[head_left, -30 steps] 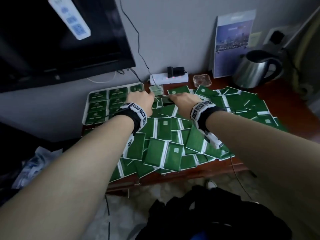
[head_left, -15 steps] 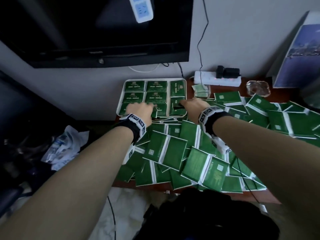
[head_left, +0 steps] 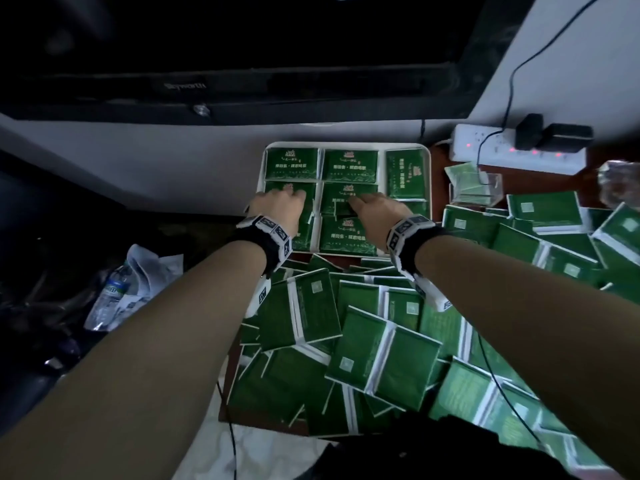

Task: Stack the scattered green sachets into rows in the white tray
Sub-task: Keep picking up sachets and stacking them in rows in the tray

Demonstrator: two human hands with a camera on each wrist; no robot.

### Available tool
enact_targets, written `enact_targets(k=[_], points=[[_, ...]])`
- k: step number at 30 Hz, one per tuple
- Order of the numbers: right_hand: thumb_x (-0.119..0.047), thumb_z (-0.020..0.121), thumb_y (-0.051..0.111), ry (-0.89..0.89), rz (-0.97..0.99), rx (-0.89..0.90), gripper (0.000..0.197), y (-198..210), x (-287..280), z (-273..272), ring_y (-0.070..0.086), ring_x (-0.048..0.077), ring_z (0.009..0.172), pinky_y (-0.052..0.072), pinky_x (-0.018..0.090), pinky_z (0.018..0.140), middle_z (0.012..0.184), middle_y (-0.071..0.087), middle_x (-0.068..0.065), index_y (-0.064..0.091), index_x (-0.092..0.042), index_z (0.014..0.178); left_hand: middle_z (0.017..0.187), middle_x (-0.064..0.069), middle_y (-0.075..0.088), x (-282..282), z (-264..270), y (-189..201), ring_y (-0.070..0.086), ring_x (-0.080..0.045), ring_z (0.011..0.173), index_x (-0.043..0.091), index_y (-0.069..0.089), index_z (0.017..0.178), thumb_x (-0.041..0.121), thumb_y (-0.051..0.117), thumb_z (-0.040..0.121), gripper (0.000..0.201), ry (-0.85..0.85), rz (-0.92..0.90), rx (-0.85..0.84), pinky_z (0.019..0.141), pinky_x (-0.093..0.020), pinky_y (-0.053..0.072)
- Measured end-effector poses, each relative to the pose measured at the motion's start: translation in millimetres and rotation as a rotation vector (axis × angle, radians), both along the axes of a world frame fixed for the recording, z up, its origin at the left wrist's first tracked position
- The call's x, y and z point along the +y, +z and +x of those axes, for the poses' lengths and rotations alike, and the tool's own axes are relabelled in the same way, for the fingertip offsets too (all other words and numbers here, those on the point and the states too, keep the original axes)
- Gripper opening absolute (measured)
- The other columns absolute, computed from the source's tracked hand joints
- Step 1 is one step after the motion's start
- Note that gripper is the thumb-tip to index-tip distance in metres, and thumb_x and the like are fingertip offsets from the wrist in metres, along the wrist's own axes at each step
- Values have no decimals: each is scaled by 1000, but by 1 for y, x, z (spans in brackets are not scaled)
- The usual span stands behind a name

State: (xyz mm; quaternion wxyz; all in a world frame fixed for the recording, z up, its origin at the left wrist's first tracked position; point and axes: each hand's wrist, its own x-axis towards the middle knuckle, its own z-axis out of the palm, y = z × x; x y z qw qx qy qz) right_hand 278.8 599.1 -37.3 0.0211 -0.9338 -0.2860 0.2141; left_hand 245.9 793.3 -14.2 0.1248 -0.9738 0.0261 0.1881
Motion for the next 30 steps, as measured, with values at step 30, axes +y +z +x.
enact_targets(k=[30], points=[[-11,89,57,-127,-72,-56,71,-59,42,28,34,32,137,35,49,112,153,29,14,27,-12,153,162,-7,18,63,25,-102,22,-26,147,18,23,154,21,50,101,61,-108,-225,-39,110,-48,37]])
